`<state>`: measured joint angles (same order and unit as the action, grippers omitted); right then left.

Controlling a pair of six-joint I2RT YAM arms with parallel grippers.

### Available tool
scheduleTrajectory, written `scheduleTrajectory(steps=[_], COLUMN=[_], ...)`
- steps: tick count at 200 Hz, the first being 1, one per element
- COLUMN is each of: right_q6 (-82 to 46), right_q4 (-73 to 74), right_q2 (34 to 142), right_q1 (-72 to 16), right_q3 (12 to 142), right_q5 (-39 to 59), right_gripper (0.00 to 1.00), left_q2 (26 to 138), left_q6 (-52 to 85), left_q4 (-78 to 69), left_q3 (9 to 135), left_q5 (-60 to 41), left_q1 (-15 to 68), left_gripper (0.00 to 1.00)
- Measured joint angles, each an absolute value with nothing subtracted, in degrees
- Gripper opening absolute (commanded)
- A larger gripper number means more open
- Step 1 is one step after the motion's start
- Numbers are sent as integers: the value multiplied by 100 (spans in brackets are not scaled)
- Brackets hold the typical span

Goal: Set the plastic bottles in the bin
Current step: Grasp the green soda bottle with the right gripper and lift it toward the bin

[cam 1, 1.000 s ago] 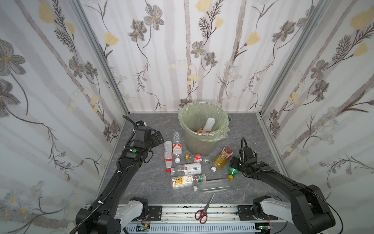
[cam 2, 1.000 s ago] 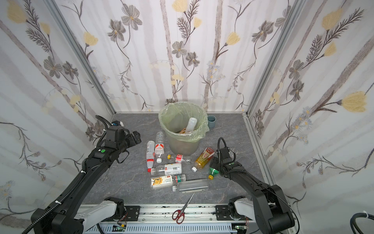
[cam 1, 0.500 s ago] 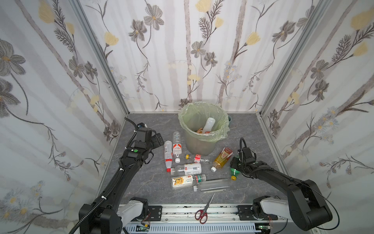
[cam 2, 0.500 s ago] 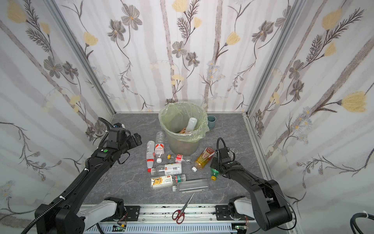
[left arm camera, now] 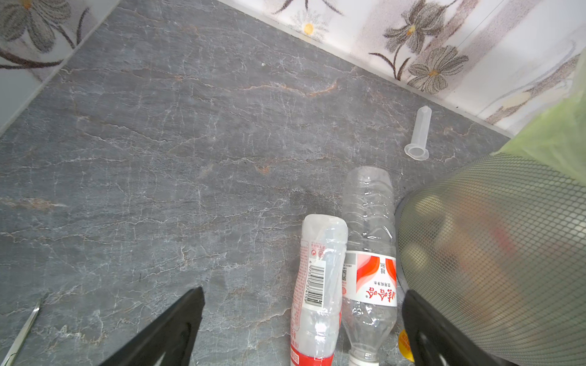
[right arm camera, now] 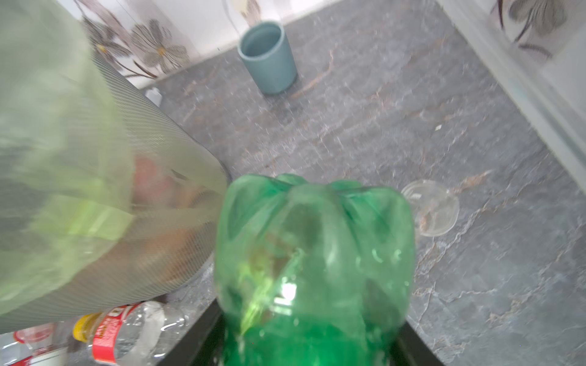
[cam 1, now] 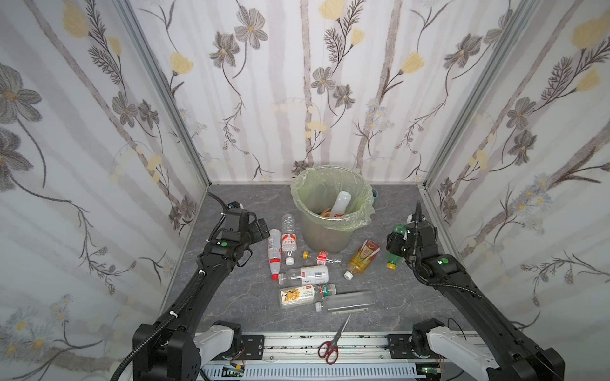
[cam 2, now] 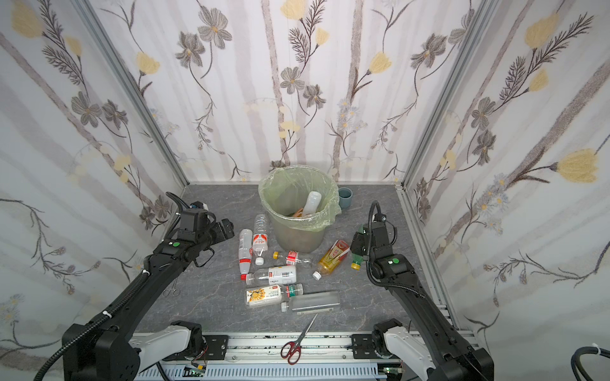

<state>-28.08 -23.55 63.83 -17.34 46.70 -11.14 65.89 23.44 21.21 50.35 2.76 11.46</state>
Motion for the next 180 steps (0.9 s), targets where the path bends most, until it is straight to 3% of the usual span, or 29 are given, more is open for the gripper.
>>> scheduleTrajectory(steps=[62, 132, 180], right_q6=[-1861, -1337, -1197], right_q4=[-2475, -2154, -1870], right_q2=[6700, 8088, 8860], right_q1=[-1734, -1966, -2381], right_q3=[6504, 8326, 8976], right_q5=[-703, 539, 722], right_gripper=[59, 59, 59], left_q2=[6539, 6368, 6322], left_q6=[2359, 2403, 2421], left_q4=[2060, 1997, 1994], left_q3=[4925, 4777, 4755], left_q5=[143, 12, -86], left_q1=[1135, 1131, 1131], left_gripper=[100, 100, 100])
